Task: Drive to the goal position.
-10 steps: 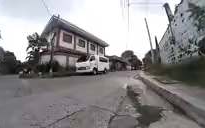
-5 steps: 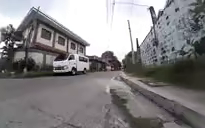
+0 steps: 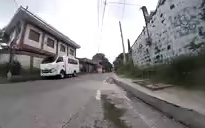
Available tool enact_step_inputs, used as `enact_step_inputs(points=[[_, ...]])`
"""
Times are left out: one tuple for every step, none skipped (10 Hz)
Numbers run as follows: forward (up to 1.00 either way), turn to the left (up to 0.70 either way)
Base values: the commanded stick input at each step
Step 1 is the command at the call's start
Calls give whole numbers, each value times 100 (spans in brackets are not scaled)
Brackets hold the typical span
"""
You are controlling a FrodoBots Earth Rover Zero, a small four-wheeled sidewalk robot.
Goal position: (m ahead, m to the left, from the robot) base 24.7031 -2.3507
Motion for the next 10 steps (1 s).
enact_step_inputs(points=[[100,0],[100,9],[100,40],[100,40],[100,37],[100,18],[100,0],[100,0],[100,0],[100,-2]])
